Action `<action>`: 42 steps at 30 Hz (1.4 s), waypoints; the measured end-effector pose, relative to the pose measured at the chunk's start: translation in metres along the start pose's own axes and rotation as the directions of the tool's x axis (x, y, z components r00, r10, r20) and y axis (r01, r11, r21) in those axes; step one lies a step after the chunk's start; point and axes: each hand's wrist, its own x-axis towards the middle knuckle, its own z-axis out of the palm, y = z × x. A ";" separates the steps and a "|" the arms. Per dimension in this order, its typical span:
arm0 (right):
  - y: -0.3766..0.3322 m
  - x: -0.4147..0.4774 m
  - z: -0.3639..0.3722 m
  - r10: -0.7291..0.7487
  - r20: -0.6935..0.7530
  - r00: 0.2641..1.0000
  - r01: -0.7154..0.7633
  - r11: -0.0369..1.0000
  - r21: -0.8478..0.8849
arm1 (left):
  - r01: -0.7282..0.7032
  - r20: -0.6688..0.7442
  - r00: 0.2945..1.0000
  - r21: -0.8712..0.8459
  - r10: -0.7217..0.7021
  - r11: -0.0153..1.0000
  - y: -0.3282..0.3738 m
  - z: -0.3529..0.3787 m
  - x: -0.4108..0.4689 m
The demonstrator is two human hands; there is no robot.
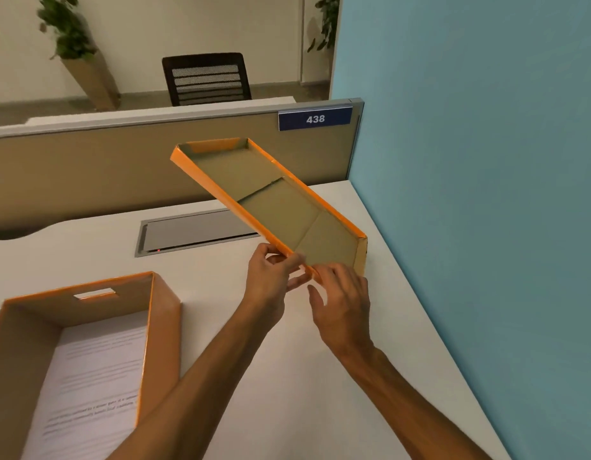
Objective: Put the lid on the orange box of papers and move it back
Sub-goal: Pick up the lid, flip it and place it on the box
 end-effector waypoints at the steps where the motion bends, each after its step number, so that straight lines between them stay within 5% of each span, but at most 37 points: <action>1: -0.004 0.001 -0.003 0.008 -0.041 0.999 -0.006 0.999 0.044 | -0.032 -0.016 0.999 0.017 0.032 0.999 0.005 0.002 -0.008; 6: -0.021 0.001 -0.027 0.018 -0.164 0.986 0.022 0.971 0.238 | -0.196 -0.003 0.980 0.138 0.198 0.971 0.024 0.002 -0.042; 11: -0.030 0.001 -0.052 0.220 -0.063 0.973 -0.160 0.853 0.497 | -0.264 0.012 0.963 0.253 0.270 0.931 0.035 -0.021 -0.055; 19: 0.006 0.011 -0.079 0.328 0.377 0.866 -0.482 0.352 0.802 | -0.045 -0.113 0.989 0.378 0.095 0.925 0.013 -0.094 -0.046; 26: 0.015 0.017 -0.092 0.240 0.625 0.743 -0.641 -0.016 0.767 | 0.059 -0.069 0.997 0.316 -0.039 0.947 0.014 -0.126 -0.061; 32: -0.025 0.005 -0.084 0.217 0.682 0.698 -0.690 -0.049 0.722 | 0.014 -0.100 0.995 0.376 0.025 0.927 0.040 -0.183 -0.091; 42: -0.144 -0.054 -0.058 0.217 0.678 0.702 -0.708 0.116 0.696 | -0.079 -0.156 0.972 0.483 0.175 0.872 0.080 -0.311 -0.162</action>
